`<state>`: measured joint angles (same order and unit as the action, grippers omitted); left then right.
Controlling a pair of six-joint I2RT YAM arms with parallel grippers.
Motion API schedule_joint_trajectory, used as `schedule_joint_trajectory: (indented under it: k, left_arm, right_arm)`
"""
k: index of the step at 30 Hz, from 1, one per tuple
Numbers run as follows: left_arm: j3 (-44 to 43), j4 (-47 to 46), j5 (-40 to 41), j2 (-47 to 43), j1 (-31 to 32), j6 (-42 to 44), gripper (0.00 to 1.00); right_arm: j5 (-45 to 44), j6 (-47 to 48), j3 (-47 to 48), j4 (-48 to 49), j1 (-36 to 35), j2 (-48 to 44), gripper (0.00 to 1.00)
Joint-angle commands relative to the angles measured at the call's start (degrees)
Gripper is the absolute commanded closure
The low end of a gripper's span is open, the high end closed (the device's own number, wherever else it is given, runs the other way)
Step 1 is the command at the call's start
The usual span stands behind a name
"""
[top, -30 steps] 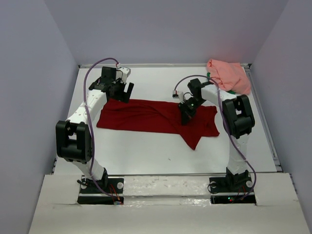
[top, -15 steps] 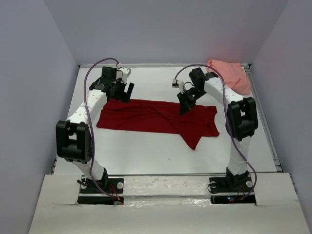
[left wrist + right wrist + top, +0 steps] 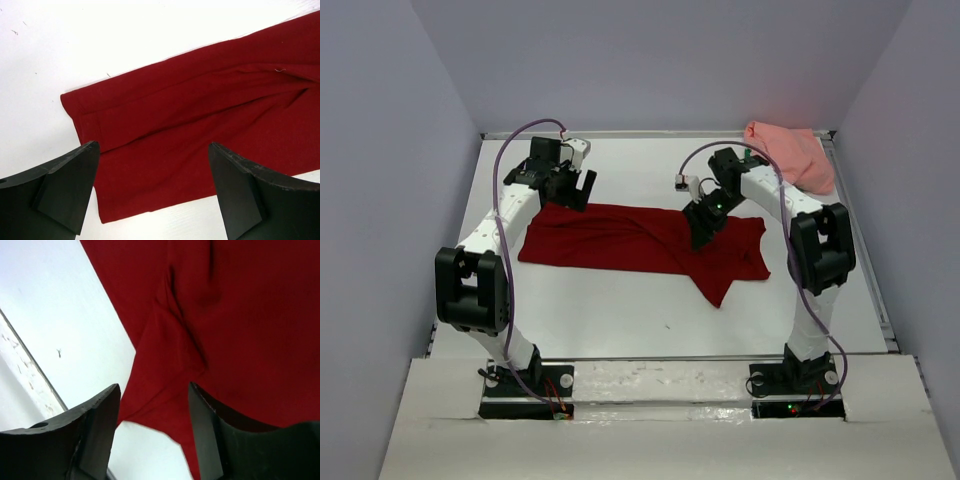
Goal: Fold and stack the t-shirts
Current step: Fold the other side of the tshirt into a rectangle
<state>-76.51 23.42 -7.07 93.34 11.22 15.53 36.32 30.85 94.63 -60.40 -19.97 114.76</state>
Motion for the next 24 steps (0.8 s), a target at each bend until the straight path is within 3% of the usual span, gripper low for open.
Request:
schedule_joint_trajectory:
  k: [1, 10, 17, 24]
  left_arm:
    - [0.1, 0.1, -0.6, -2.9, 0.3, 0.2, 0.01]
    - [0.0, 0.0, -1.8, -2.8, 0.7, 0.0, 0.01]
    - [-0.6, 0.6, -2.1, -1.0, 1.7, 0.4, 0.01]
    - [-0.8, 0.7, -2.0, -0.1, 2.0, 0.6, 0.01]
  right_arm:
    - [-8.0, -0.5, -6.6, 0.7, -0.4, -10.2, 0.36]
    - [-12.8, -2.8, -19.0, 0.8, -0.4, -20.4, 0.38]
    - [-10.5, -3.1, -23.4, -3.7, -0.4, -24.8, 0.47]
    - [-7.9, -3.3, -28.2, -5.3, -0.4, -26.3, 0.49]
